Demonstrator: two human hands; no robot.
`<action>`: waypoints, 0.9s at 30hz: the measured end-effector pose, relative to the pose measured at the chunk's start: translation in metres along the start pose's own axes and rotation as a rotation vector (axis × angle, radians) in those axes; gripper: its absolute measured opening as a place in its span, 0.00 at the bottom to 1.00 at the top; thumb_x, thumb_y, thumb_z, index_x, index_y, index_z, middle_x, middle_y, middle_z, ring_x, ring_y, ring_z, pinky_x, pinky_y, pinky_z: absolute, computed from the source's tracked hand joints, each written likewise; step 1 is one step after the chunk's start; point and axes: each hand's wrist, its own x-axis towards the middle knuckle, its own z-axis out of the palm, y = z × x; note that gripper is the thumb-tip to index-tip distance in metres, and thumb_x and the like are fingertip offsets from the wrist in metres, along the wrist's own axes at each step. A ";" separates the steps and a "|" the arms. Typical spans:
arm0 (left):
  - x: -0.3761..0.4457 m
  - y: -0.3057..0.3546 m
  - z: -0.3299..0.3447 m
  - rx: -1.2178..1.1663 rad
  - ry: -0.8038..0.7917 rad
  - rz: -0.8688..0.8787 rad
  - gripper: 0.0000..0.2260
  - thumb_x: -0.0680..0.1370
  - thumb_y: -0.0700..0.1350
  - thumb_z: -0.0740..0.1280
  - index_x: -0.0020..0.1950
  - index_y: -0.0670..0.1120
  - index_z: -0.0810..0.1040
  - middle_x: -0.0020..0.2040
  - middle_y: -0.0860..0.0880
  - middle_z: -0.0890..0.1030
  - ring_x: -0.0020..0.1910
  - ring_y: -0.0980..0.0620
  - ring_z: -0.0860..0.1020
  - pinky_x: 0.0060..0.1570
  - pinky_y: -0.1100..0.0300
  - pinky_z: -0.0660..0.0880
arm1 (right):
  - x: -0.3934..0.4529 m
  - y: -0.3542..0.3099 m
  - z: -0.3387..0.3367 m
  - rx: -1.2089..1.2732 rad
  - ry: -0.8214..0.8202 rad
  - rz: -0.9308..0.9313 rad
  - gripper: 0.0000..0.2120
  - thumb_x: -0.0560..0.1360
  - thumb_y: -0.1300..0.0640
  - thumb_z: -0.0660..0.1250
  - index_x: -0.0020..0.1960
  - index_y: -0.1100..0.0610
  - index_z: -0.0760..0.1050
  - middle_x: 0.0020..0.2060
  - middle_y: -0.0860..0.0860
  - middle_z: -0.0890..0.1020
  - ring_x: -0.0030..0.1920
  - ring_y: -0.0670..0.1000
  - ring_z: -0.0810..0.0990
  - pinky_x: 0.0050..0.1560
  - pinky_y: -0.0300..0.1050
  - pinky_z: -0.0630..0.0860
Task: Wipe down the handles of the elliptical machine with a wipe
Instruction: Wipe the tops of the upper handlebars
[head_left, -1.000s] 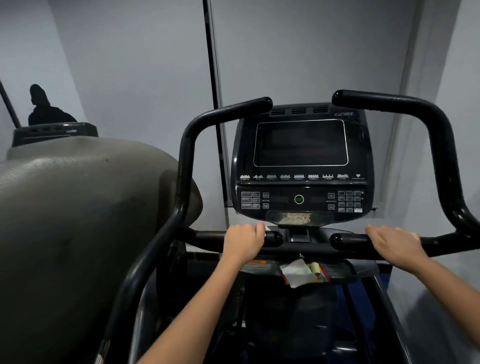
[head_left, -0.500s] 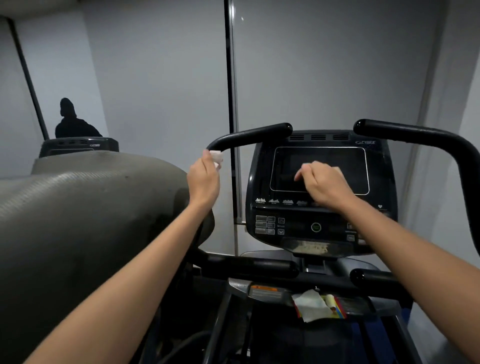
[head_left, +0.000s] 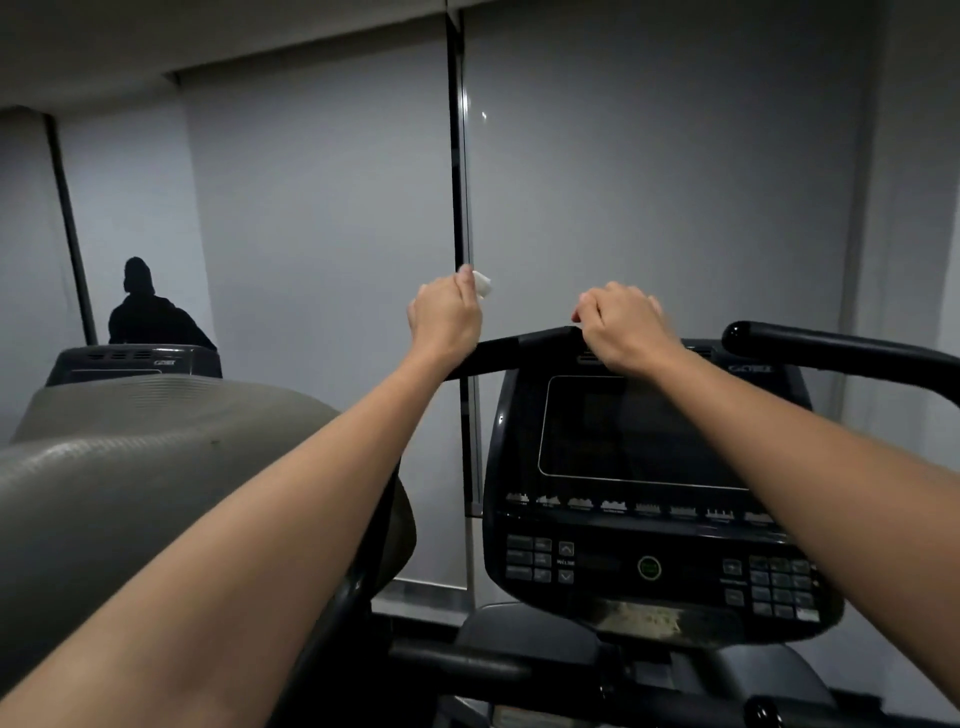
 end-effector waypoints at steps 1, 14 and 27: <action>-0.002 0.002 0.009 0.017 -0.026 0.042 0.24 0.86 0.50 0.45 0.55 0.50 0.82 0.52 0.47 0.83 0.56 0.44 0.77 0.59 0.51 0.67 | 0.002 0.006 -0.002 -0.025 0.007 -0.005 0.22 0.82 0.51 0.47 0.52 0.55 0.80 0.53 0.57 0.79 0.57 0.60 0.74 0.61 0.53 0.66; -0.025 0.053 0.064 0.169 -0.272 0.328 0.24 0.84 0.52 0.43 0.58 0.58 0.80 0.53 0.50 0.84 0.54 0.44 0.79 0.53 0.52 0.74 | -0.013 0.107 -0.063 -0.418 0.046 0.139 0.23 0.82 0.50 0.48 0.51 0.55 0.82 0.54 0.58 0.82 0.56 0.61 0.77 0.60 0.54 0.66; -0.033 -0.018 0.011 0.330 -0.284 0.106 0.18 0.83 0.49 0.47 0.41 0.43 0.69 0.36 0.45 0.75 0.38 0.42 0.72 0.35 0.55 0.67 | -0.049 0.135 -0.077 -0.327 -0.137 0.224 0.34 0.80 0.32 0.37 0.62 0.46 0.77 0.58 0.54 0.82 0.61 0.59 0.77 0.65 0.59 0.64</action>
